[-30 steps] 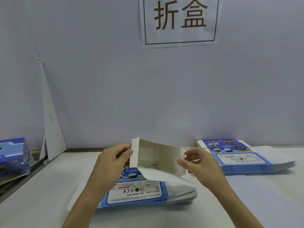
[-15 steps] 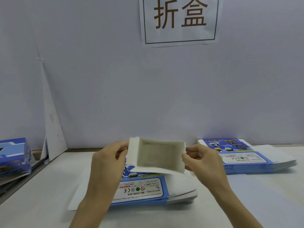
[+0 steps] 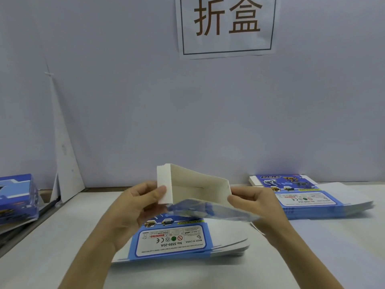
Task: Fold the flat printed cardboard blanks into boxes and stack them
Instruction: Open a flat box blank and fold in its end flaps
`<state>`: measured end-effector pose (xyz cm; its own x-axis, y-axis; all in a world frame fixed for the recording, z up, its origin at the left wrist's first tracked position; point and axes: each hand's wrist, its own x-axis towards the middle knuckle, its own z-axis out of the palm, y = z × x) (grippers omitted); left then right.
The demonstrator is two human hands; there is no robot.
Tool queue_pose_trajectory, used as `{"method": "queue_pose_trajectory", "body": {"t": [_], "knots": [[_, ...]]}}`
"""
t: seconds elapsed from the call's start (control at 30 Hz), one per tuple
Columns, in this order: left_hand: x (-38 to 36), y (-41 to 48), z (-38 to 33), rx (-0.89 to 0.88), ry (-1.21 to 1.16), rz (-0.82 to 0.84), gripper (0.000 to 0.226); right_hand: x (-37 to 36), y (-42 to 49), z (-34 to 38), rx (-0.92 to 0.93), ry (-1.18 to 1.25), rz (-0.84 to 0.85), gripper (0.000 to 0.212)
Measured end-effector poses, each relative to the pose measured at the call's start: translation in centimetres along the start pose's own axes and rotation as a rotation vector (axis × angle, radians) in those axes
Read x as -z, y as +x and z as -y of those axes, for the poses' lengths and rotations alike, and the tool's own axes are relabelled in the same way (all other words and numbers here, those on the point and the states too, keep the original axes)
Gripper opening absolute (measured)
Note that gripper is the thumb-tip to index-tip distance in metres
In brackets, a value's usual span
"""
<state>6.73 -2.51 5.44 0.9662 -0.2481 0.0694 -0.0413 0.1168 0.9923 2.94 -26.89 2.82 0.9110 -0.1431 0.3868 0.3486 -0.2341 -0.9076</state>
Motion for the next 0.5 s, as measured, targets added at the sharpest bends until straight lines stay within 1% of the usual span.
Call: {"method": "queue_pose_trajectory", "body": {"t": [0.03,0.07,0.1,0.13,0.2,0.27,0.3,0.37,0.4,0.43,0.47,0.5], "knots": [[0.2,-0.1,0.0,0.072,-0.095,0.068,0.021,0.0,0.0,-0.2,-0.029,0.032,0.030,0.029],[0.2,-0.3,0.0,0.106,-0.124,0.125,0.019,0.1,0.0,-0.6,-0.053,0.044,0.057,0.024],[0.1,-0.5,0.0,0.122,-0.115,0.165,0.017,0.0,0.0,-1.1,-0.078,0.060,0.076,0.018],[-0.1,-0.6,-0.1,0.118,-0.080,0.188,0.016,-0.1,0.1,-1.7,-0.105,0.089,0.077,0.018],[-0.1,-0.6,-0.4,0.037,0.123,0.216,0.023,-0.2,0.3,-2.8,-0.178,0.202,0.052,0.020],[0.4,-0.9,-0.9,-0.116,0.317,0.245,0.041,-0.2,0.3,-3.3,-0.235,0.319,0.043,0.021],[0.7,-1.1,-1.1,-0.190,0.373,0.242,0.046,-0.1,0.3,-3.4,-0.255,0.358,0.045,0.020],[1.4,-1.4,-1.4,-0.375,0.538,0.175,0.056,0.3,0.3,-3.6,-0.276,0.385,0.084,0.023],[1.6,-1.7,-1.5,-0.460,0.643,0.172,0.066,0.5,0.3,-3.8,-0.281,0.392,0.118,0.025],[1.6,-2.0,-1.6,-0.496,0.711,0.212,0.076,0.7,0.3,-3.9,-0.286,0.401,0.152,0.027],[1.4,-2.0,-1.6,-0.474,0.750,0.286,0.085,0.9,0.2,-4.0,-0.294,0.416,0.187,0.028],[1.2,-2.3,-1.5,-0.404,0.789,0.372,0.092,1.1,0.2,-4.2,-0.303,0.425,0.221,0.028]]}}
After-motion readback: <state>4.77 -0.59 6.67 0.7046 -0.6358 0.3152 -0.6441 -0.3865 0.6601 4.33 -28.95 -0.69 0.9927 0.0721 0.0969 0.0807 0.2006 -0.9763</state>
